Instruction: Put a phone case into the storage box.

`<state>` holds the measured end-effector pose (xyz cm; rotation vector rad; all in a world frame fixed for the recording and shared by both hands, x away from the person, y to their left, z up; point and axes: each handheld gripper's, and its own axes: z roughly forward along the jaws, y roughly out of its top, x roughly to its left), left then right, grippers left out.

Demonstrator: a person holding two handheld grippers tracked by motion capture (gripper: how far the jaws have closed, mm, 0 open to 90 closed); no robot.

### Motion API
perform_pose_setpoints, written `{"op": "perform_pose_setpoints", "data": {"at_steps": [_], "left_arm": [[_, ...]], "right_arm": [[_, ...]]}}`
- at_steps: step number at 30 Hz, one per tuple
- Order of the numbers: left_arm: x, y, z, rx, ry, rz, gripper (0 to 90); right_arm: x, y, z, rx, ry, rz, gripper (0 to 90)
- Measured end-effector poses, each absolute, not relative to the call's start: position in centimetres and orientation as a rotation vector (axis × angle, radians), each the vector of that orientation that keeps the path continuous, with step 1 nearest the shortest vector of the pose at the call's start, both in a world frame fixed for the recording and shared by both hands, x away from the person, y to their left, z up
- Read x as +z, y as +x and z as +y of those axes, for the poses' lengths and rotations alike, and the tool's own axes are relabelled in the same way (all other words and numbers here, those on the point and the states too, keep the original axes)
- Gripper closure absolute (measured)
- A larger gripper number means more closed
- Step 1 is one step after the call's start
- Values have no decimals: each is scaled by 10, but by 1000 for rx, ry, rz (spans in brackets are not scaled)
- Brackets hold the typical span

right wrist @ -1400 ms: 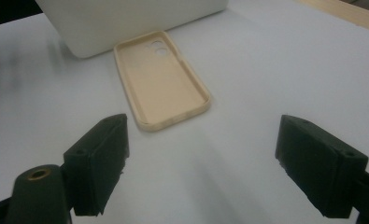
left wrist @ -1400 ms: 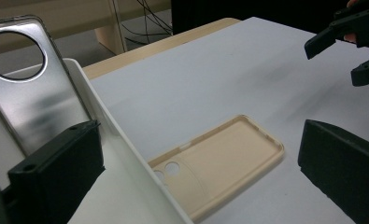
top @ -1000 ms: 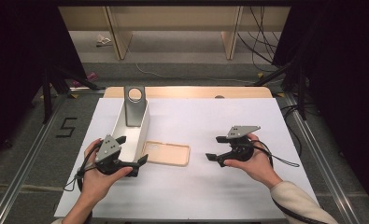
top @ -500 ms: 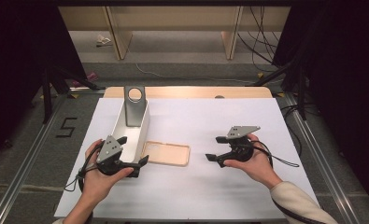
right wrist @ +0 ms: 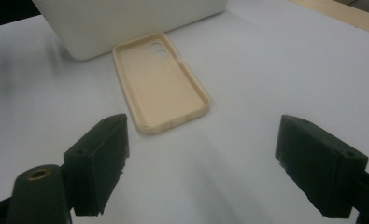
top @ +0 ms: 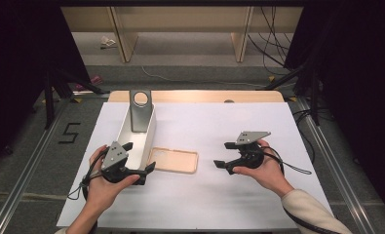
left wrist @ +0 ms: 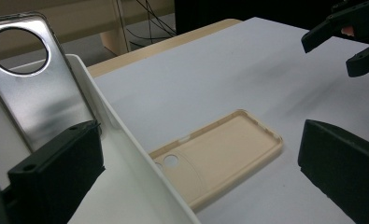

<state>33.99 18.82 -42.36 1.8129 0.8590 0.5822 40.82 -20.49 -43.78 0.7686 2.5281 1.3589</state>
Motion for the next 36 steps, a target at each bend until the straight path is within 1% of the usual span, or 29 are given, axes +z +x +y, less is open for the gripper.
{"op": "perform_pose_setpoints", "data": {"at_steps": [4,6,8,9,11,13,15,17,20,23,30,33,36], "left_arm": [[-425,340,188,574,1815,863,0],[-425,340,188,576,1813,866,0],[-425,341,188,575,1809,873,0],[-425,340,188,576,1809,875,0],[-425,340,188,577,1814,876,0],[-425,340,187,578,1817,875,0],[-425,340,187,577,1818,875,0],[-425,341,187,577,1821,877,0],[-425,341,187,575,1821,876,0],[-425,340,188,572,1816,878,0],[-425,340,189,572,1812,878,0],[-426,340,188,570,1814,877,0],[-426,340,188,570,1815,876,0]], "right_arm": [[-440,409,-203,1356,762,2539,192],[-440,409,-201,1360,752,2544,227],[-438,409,-199,1381,731,2546,325],[-437,409,-197,1391,717,2552,400],[-435,410,-191,1386,689,2577,594],[-433,411,-183,1362,660,2614,742],[-431,412,-171,1314,614,2631,839],[-430,415,-157,1261,574,2652,895],[-430,425,-132,1212,539,2679,900],[-431,436,-109,1161,518,2699,850],[-434,465,-62,1022,466,2735,782],[-439,473,-45,977,458,2758,760],[-446,480,-33,947,462,2784,708]]}}
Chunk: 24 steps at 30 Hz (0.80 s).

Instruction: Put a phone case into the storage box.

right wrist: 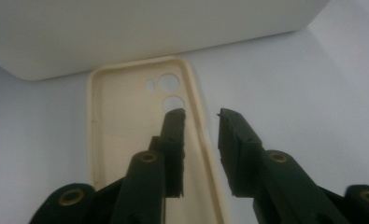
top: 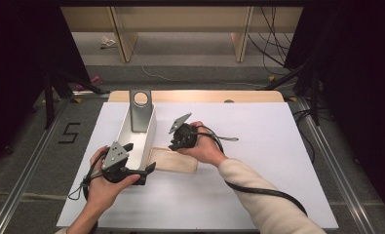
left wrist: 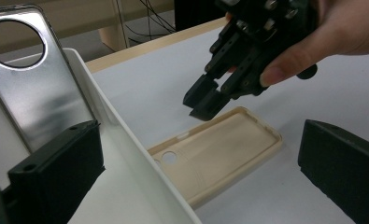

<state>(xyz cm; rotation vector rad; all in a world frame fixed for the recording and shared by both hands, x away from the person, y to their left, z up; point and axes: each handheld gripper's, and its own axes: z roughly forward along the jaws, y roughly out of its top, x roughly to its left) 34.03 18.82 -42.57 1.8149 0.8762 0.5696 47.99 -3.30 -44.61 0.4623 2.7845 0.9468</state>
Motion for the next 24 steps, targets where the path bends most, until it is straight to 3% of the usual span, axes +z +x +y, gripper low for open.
{"op": "perform_pose_setpoints", "data": {"at_steps": [14,16,20,24], "left_arm": [[-426,340,188,567,1815,873,0],[-426,340,188,569,1813,872,0],[-426,340,188,569,1811,877,0],[-425,340,188,574,1814,874,0]], "right_arm": [[-464,494,-13,843,476,2811,689],[-462,495,-17,844,490,2818,725],[-456,499,-33,825,560,2816,900],[-454,504,-49,739,623,2819,900]]}}
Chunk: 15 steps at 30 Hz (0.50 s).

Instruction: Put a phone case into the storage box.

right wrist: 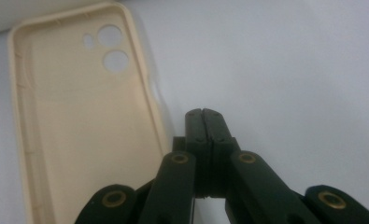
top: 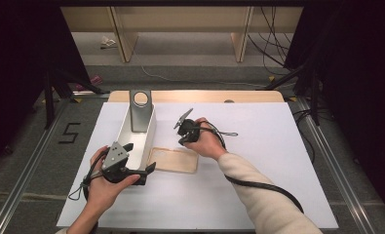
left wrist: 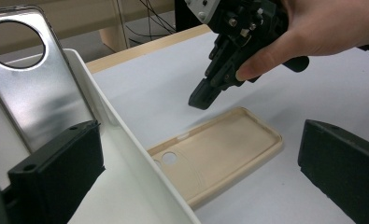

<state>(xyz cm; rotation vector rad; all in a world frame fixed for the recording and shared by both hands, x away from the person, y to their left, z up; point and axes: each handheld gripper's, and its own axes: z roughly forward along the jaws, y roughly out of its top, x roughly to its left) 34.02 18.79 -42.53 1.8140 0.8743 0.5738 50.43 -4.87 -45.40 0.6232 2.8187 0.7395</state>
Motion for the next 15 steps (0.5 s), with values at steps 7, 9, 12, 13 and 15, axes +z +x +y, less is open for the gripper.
{"op": "perform_pose_setpoints", "data": {"at_steps": [7,9,12,13,15], "left_arm": [[-425,340,188,575,1810,878,0],[-425,340,188,577,1807,877,0],[-425,340,189,577,1805,881,0],[-425,340,189,577,1805,883,0],[-425,340,189,577,1807,882,0]], "right_arm": [[-455,505,-58,686,622,2823,900],[-456,506,-62,645,641,2827,900],[-458,506,-68,602,649,2845,900],[-459,506,-71,592,644,2856,900],[-460,504,-75,564,638,2871,900]]}}
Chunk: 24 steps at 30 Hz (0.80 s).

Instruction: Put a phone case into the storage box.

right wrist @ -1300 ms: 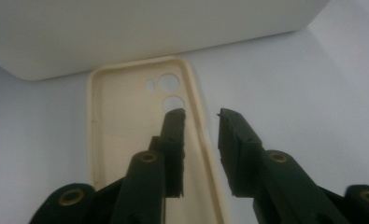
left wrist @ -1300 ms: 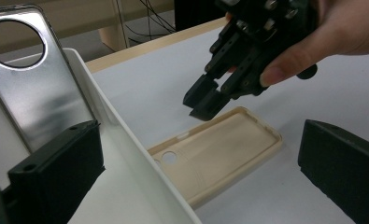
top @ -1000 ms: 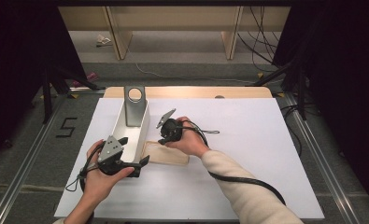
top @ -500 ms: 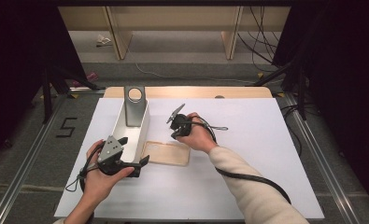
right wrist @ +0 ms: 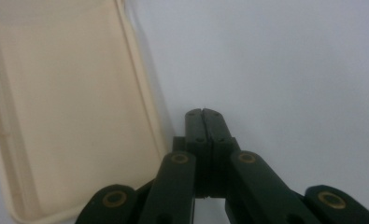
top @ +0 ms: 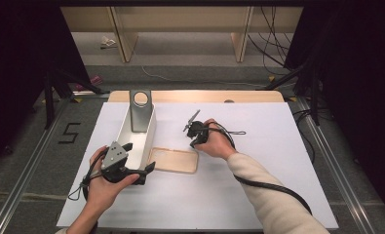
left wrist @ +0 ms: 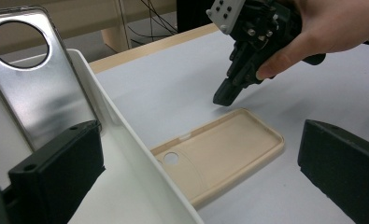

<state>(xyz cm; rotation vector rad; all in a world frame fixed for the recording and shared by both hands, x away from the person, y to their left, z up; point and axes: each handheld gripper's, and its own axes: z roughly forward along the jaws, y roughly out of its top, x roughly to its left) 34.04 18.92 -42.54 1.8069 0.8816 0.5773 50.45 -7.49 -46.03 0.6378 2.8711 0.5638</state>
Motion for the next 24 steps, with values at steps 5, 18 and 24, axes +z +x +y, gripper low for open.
{"op": "perform_pose_setpoints", "data": {"at_steps": [5,18,24], "left_arm": [[-425,340,189,579,1806,882,0],[-425,341,191,577,1798,889,0],[-424,341,191,583,1793,891,0]], "right_arm": [[-463,497,-82,532,562,2919,900],[-459,451,-85,406,311,3017,900],[-459,420,-79,419,239,3050,900]]}}
